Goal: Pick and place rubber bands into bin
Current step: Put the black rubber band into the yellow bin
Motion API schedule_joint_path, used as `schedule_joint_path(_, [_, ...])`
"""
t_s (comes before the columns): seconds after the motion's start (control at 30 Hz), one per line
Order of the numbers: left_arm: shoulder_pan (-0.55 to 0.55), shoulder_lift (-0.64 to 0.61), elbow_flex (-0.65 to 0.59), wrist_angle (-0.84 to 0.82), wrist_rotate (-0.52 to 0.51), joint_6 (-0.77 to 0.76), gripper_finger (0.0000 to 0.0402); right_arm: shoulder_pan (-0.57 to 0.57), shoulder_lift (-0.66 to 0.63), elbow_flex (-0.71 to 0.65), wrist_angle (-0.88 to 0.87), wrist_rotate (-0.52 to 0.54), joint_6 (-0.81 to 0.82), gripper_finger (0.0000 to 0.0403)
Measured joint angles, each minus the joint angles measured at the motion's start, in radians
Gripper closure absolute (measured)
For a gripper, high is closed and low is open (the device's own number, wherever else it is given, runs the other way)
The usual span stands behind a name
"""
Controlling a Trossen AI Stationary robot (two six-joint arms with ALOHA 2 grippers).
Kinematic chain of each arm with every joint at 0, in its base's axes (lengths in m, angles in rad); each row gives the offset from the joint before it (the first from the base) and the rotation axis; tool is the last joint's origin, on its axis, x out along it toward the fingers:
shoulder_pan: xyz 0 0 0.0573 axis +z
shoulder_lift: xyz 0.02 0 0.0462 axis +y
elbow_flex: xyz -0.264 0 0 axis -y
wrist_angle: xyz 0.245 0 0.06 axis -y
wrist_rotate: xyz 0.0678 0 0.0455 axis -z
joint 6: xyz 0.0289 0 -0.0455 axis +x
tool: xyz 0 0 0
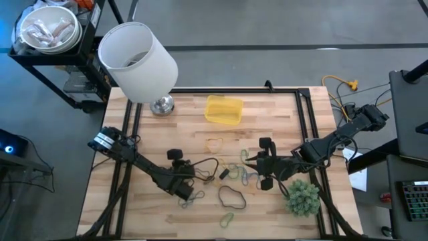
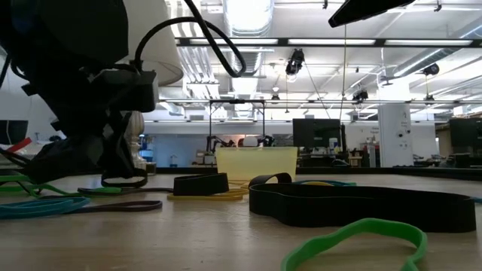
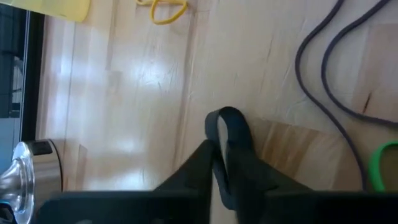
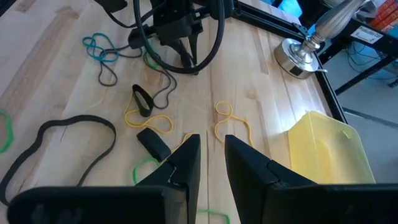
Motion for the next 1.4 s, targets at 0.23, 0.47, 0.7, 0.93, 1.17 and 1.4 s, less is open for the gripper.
schedule_joint_path(0.23, [0.000,0.000,0.015,0.000,-0.013,0.021,0.0400,0.000,0.000,0.000,0.000,0.000,0.000,0.0335])
schedule_joint_path(0.47, [0.007,-0.034,0.045,0.000,-0.101,0.062,0.0401,0.000,0.000,0.000,0.001,0.000,0.000,0.0335])
schedule_joint_path(0.7, [0.023,-0.069,0.064,0.017,-0.321,0.164,0.0401,0.000,0.000,0.000,0.001,0.000,-0.003,0.0335])
schedule_joint_path(0.93, [0.097,-0.080,0.068,0.252,-0.508,0.469,0.0401,0.000,0.000,-0.002,-0.001,0.000,-0.003,0.0335])
schedule_joint_path(1.17, [0.238,-0.080,0.068,0.656,-0.417,0.913,0.0402,0.000,0.000,-0.002,0.000,0.000,-0.002,0.0335])
schedule_joint_path(1.4, [0.392,-0.083,0.081,0.847,-0.249,1.149,0.0402,0.000,0.000,-0.004,-0.001,0.000,-0.001,0.0335])
